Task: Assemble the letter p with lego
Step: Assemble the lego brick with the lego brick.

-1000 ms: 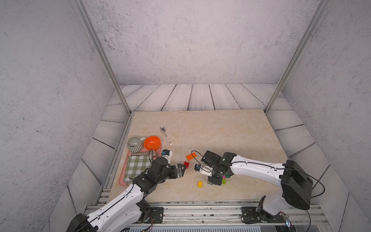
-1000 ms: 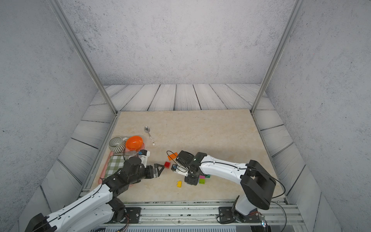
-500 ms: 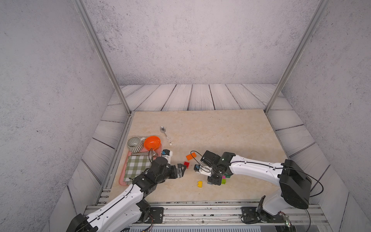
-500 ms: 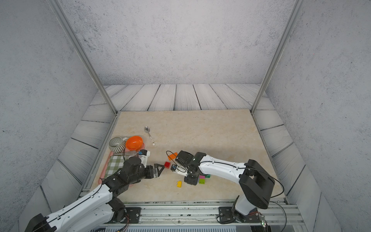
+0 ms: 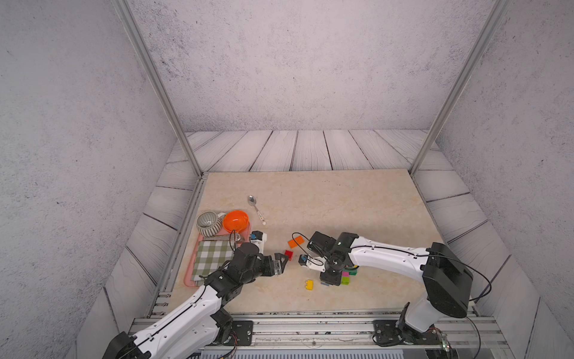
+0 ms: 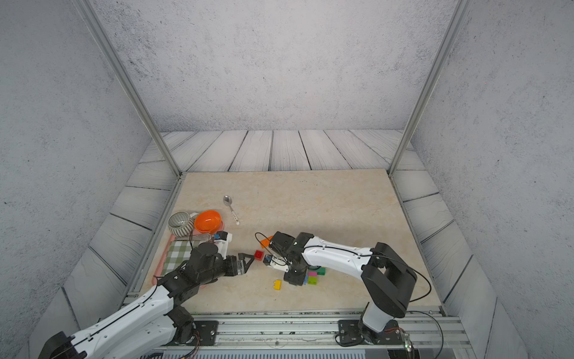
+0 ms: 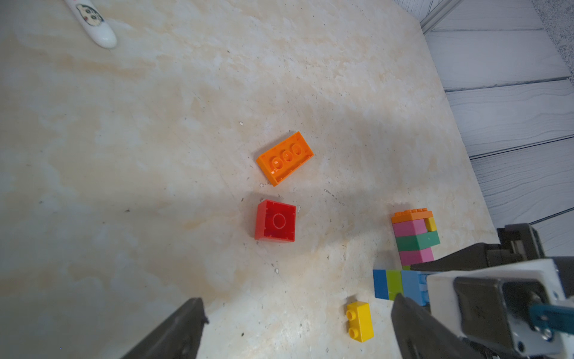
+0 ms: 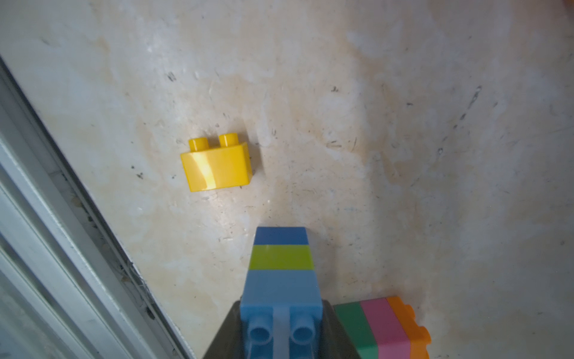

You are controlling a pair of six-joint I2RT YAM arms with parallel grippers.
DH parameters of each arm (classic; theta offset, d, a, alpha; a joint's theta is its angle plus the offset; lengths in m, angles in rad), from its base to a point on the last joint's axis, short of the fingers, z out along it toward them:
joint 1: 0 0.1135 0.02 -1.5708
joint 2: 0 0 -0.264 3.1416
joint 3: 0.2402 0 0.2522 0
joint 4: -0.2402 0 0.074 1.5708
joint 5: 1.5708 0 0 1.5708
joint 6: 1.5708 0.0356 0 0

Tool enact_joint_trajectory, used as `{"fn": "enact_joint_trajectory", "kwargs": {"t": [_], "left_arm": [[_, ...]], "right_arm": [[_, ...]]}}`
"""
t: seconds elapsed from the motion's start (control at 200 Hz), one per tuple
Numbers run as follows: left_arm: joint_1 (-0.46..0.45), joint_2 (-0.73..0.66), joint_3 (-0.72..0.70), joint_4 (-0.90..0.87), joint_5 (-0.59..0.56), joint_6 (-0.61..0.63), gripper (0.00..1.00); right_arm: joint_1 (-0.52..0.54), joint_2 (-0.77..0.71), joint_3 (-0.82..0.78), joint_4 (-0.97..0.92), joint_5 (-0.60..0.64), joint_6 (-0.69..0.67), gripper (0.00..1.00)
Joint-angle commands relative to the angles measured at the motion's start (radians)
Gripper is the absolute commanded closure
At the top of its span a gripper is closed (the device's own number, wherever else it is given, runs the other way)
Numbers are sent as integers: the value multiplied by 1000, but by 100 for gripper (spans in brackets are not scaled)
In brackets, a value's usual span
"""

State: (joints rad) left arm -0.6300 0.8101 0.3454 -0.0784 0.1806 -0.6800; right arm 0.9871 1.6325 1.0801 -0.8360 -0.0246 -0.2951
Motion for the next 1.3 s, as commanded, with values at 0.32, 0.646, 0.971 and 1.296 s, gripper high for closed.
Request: {"fn": "enact_joint_trajectory", "kwargs": {"t": [0.32,0.646,0.971,1.296], "left_arm": [[7,-70,22,-47,-68,19,2],[6,-60,25,-63,-100,21,2],[7,-37,25,-47,-91,22,2],[7,-6,32,-43,-85,30,2]], "right_arm": [[12,66,33,-73,-43,-99,100],[20,73,38,-63,-39,-95,87],[19,10,84,-80,-2,-61,1],[15,-76,79,-53,-6,-18,1]]}}
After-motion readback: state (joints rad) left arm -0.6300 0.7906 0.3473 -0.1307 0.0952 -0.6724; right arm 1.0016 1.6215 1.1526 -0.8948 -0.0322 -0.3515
